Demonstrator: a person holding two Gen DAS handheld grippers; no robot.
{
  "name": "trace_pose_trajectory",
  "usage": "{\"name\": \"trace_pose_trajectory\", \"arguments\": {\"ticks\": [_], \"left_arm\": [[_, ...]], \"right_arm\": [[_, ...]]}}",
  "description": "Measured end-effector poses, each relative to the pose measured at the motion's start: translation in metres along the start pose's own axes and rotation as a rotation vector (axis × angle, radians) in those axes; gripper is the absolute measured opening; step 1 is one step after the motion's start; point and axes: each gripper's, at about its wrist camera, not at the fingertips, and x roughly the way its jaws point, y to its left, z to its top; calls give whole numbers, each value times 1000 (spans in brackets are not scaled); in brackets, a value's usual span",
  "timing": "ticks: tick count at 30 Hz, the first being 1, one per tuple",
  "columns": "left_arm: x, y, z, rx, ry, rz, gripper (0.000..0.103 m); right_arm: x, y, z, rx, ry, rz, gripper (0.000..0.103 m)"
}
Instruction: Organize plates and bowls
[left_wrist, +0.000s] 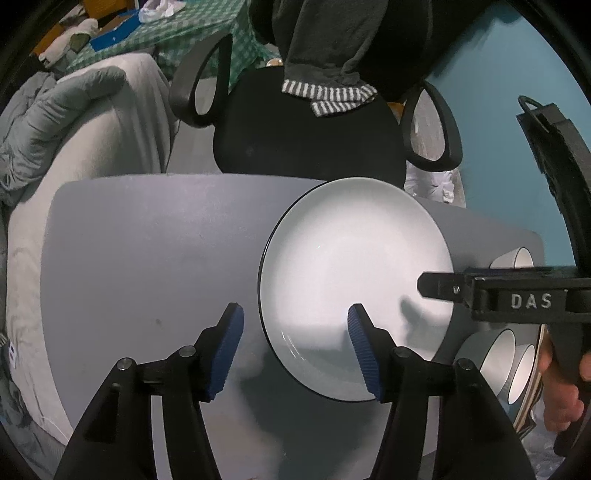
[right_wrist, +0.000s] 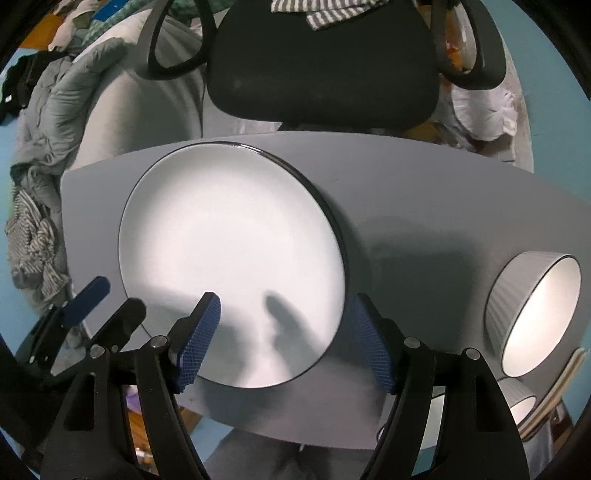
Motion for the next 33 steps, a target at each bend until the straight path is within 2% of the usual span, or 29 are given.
{"name": "trace_pose_trajectory", "arguments": {"ticks": [7, 11, 15, 24, 33], "left_arm": [[-32, -7, -6, 15, -81, 32, 76], [-54, -15, -9, 47, -124, 67, 78], [-75, -17, -12, 52, -161, 68, 80], [-107, -13, -18, 61, -203, 100, 80], [-149, -10, -33, 21, -253, 31, 80]], "right_arm": [[-27, 6, -15, -58, -133, -130, 73], [-44, 14, -28, -107, -217, -207, 73], [-60, 21, -38, -136, -274, -246, 73], [-100, 28, -60, -137, -391, -246, 73], [-132, 40, -89, -143, -497, -213, 73]]}}
